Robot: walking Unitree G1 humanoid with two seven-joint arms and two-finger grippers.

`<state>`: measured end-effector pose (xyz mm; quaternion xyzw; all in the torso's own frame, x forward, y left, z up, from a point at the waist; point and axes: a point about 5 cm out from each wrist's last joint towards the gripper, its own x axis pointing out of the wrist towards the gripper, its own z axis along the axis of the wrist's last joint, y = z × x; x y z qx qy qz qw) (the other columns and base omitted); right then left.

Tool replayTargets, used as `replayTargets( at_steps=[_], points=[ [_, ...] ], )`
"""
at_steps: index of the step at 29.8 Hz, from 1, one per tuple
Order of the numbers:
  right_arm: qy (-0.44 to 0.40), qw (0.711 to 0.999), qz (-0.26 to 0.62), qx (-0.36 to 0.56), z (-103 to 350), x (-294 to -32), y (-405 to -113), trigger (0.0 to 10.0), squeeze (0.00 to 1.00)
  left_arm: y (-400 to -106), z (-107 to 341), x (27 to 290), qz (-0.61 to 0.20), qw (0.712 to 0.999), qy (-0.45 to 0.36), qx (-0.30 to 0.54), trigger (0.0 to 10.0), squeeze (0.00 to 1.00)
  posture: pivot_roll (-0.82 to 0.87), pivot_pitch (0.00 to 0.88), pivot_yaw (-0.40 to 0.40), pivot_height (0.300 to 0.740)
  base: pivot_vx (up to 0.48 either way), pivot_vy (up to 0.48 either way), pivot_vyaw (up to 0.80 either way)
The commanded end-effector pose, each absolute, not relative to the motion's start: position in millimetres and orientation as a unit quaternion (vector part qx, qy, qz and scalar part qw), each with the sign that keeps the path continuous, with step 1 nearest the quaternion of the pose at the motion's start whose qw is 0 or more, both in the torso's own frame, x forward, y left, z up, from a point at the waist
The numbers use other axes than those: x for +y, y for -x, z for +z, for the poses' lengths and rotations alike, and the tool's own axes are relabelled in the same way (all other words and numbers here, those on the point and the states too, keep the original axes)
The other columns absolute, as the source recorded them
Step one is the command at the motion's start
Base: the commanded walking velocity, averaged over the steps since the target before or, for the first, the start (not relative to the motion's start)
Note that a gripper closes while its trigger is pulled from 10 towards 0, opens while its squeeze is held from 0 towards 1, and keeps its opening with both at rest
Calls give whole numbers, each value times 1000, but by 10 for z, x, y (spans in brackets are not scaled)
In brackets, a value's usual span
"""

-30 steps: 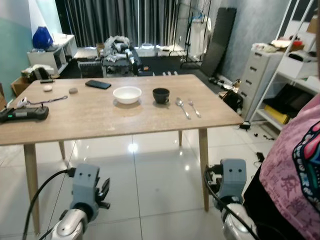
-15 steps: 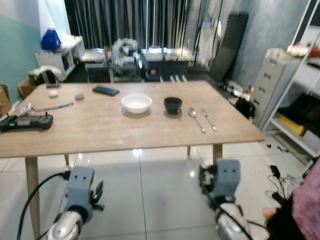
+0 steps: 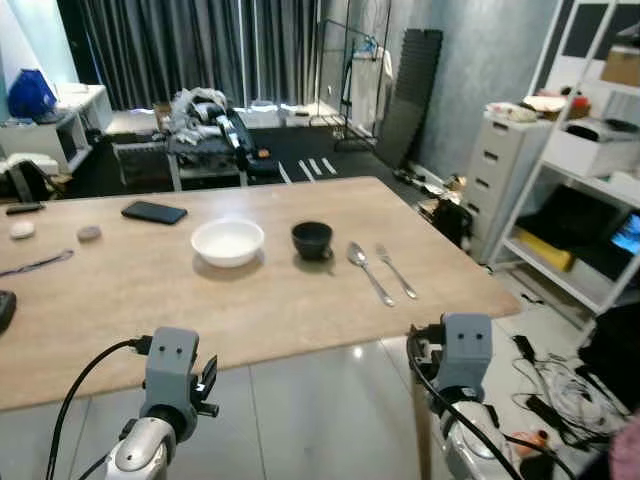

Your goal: Setting the table

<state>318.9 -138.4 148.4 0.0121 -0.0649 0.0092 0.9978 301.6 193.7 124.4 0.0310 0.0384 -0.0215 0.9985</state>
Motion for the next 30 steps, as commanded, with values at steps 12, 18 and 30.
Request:
replayTargets(
  at_steps=[12, 18, 30],
  points=[
    [-46, 985, 96, -133, 1716, -1208, -3154, 10000, 0, -3011, 1435, 1960, -23, 997, -75, -11, 10000, 0, 48, 43, 84, 740, 480, 0, 0],
    [-36, 985, 106, -134, 1730, -1126, -3171, 10000, 0, -2986, 1435, 1963, -21, 997, -77, -12, 10000, 0, 54, 47, 84, 740, 480, 0, 0],
    [-44, 980, 149, -126, 1723, -1051, -3160, 10000, 0, -2842, 1647, 1837, -55, 981, -156, -100, 10000, 0, 66, 58, 89, 740, 137, 0, 0]
  ],
)
